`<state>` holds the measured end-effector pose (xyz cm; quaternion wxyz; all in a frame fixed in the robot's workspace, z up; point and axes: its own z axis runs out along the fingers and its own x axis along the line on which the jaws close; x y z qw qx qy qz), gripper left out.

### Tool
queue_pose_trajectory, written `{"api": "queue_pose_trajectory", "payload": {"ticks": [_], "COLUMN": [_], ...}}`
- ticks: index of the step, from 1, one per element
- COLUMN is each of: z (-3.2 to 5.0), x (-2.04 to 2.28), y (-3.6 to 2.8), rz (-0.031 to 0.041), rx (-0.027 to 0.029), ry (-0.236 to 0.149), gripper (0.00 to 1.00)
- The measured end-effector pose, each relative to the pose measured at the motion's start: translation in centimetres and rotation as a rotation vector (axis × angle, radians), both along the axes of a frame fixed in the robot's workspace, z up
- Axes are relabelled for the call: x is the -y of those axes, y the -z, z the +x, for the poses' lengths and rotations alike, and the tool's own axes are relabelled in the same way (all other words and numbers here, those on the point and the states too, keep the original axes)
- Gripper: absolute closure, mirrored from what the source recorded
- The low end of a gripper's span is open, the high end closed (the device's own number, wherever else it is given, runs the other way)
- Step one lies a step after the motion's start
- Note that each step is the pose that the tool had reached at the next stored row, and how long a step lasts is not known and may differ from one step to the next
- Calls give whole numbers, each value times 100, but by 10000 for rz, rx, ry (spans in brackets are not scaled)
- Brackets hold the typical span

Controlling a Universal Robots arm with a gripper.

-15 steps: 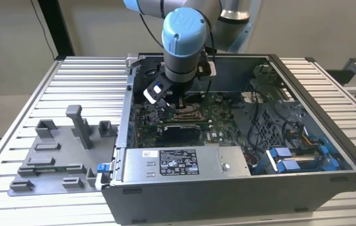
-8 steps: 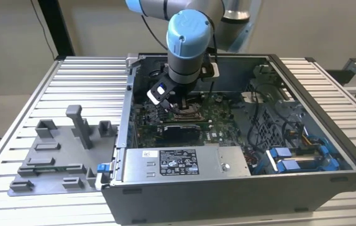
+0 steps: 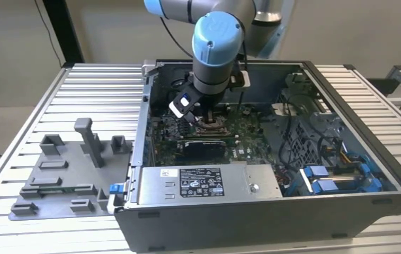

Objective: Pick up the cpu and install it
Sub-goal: 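Place the cpu into insertion slot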

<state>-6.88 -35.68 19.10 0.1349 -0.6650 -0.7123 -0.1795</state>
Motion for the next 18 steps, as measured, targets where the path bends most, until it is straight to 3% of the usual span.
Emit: {"api": "queue_pose_trajectory", "payload": {"ticks": [18], "z": [84], "x": [-9], "y": [73], "rz": [-1], "rx": [-2], "ry": [0], "gripper": [100]}}
